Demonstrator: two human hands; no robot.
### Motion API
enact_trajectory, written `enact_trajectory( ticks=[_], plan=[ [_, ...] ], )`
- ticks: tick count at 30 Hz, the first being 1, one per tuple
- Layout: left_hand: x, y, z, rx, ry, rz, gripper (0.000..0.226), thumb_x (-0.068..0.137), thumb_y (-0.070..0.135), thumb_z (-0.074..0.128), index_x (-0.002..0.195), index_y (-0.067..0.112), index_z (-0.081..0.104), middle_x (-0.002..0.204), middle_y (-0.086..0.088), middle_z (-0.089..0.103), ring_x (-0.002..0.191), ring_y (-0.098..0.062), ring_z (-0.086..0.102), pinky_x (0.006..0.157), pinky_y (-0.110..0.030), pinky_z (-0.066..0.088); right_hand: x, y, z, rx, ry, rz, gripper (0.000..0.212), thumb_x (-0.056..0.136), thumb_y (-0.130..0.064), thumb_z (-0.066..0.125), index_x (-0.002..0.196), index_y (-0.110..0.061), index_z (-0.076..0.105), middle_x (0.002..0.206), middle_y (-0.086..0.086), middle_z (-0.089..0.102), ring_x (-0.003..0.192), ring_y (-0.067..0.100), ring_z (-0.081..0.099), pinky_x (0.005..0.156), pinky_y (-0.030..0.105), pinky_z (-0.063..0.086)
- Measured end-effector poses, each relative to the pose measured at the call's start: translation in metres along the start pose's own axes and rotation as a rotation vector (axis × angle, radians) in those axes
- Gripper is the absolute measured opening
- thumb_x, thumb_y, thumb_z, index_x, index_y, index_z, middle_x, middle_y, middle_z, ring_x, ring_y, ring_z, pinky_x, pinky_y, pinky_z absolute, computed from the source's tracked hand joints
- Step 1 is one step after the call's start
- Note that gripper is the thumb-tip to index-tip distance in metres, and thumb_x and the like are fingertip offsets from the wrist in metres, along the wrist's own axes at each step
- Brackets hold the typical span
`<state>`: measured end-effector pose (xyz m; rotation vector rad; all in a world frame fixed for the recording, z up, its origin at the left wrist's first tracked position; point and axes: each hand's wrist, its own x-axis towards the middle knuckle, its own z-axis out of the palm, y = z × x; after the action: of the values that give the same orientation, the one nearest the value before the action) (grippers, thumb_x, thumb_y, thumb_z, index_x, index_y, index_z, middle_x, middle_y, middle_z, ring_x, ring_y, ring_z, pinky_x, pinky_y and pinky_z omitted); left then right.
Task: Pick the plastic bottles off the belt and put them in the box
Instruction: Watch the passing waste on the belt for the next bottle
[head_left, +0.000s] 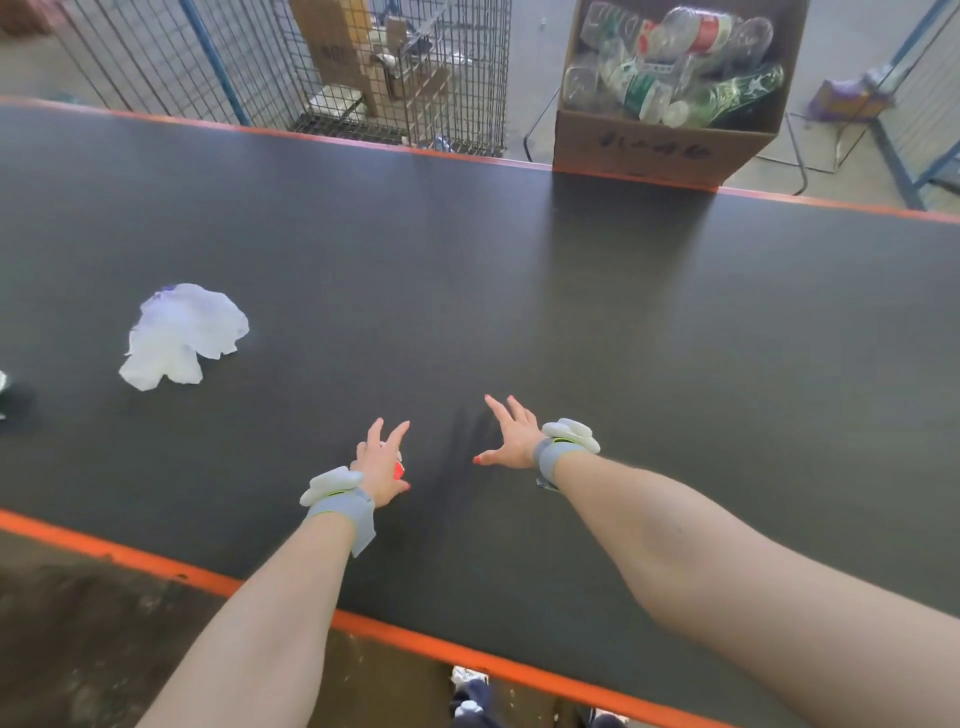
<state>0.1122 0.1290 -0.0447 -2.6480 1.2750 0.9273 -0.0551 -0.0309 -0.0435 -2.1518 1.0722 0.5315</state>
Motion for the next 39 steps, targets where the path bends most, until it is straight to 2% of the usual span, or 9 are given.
enact_trajectory(
  ticks=[3,6,16,22,26,30,35,37,39],
  plan=[
    [0.000,0.008,-0.007,-0.003,0.006,0.027,0.095,0.085,0.046,0.065,0.152,0.039,-0.002,0.159,0.004,-0.016,0.148,-0.025,-0.006,0.112,-0.062,0.009,0.002,-0.007,-0.008,-0.037,0.001,-0.001,0.101,0.084,-0.052,0.065,0.153,-0.037,-0.008,0.162,0.002,-0.010,0.149,0.026,-0.003,0.119,0.049,0.014],
    [0.001,0.007,-0.011,0.032,0.058,0.002,0.088,0.090,0.053,0.055,0.152,0.034,-0.004,0.159,0.004,-0.016,0.148,-0.021,-0.013,0.112,-0.065,0.001,0.005,-0.012,-0.011,-0.055,-0.004,-0.007,0.102,0.083,-0.054,0.065,0.153,-0.038,-0.008,0.162,0.002,-0.009,0.149,0.027,-0.001,0.119,0.048,0.014],
    [-0.001,-0.032,-0.033,-0.019,0.167,-0.257,0.085,0.093,0.044,0.054,0.154,0.024,-0.003,0.159,-0.002,-0.020,0.147,-0.024,-0.015,0.113,-0.065,0.006,0.016,-0.050,-0.006,-0.009,-0.015,-0.103,0.103,0.083,-0.048,0.069,0.153,-0.038,-0.006,0.162,-0.001,-0.011,0.150,0.026,-0.007,0.119,0.050,0.011],
    [0.003,-0.035,-0.029,-0.018,0.248,-0.229,0.083,0.092,0.030,0.059,0.153,0.023,0.002,0.159,0.001,-0.014,0.148,-0.024,-0.008,0.113,-0.062,0.010,0.031,-0.085,-0.003,-0.037,0.092,-0.242,0.108,0.079,-0.046,0.074,0.151,-0.044,-0.007,0.162,-0.006,-0.013,0.149,0.025,-0.007,0.116,0.060,0.010],
    [0.013,-0.035,-0.028,0.010,0.128,-0.094,0.082,0.092,0.028,0.059,0.153,0.029,0.004,0.161,0.007,-0.007,0.148,-0.021,0.000,0.114,-0.058,0.018,0.042,-0.102,-0.001,-0.078,0.100,-0.296,0.109,0.079,-0.042,0.074,0.147,-0.052,-0.010,0.159,-0.007,-0.023,0.148,0.027,-0.017,0.110,0.070,0.008],
    [0.029,-0.024,-0.031,-0.034,-0.069,0.072,0.067,0.093,0.028,0.056,0.151,0.029,0.022,0.161,0.006,-0.002,0.148,-0.020,0.006,0.115,-0.051,0.024,0.053,-0.094,0.003,-0.175,0.040,-0.207,0.106,0.081,-0.043,0.072,0.147,-0.051,-0.010,0.160,-0.002,-0.022,0.147,0.032,-0.018,0.111,0.070,0.009],
    [0.035,-0.007,-0.029,-0.151,-0.033,0.150,0.059,0.094,0.024,0.055,0.147,0.028,0.032,0.160,0.006,0.012,0.146,-0.020,0.018,0.115,-0.046,0.026,0.061,-0.061,-0.001,-0.204,-0.011,0.095,0.099,0.085,-0.058,0.056,0.143,-0.051,-0.024,0.160,0.007,-0.019,0.145,0.044,-0.013,0.115,0.061,0.012],
    [0.034,0.001,-0.031,-0.142,0.020,0.123,0.058,0.094,0.025,0.055,0.147,0.027,0.033,0.159,0.004,0.016,0.145,-0.022,0.021,0.115,-0.047,0.026,0.061,-0.054,-0.009,-0.068,0.066,0.220,0.093,0.085,-0.060,0.051,0.147,-0.047,-0.017,0.161,0.006,-0.015,0.146,0.045,-0.003,0.113,0.055,0.021],
    [0.032,0.005,-0.033,-0.088,0.048,0.048,0.061,0.094,0.028,0.054,0.149,0.026,0.027,0.160,0.003,0.012,0.146,-0.022,0.015,0.114,-0.051,0.022,0.047,-0.051,-0.034,0.130,0.131,0.320,0.076,0.079,-0.052,0.059,0.147,-0.039,0.028,0.157,0.005,0.023,0.130,0.037,0.042,0.095,0.045,0.047]
  ],
)
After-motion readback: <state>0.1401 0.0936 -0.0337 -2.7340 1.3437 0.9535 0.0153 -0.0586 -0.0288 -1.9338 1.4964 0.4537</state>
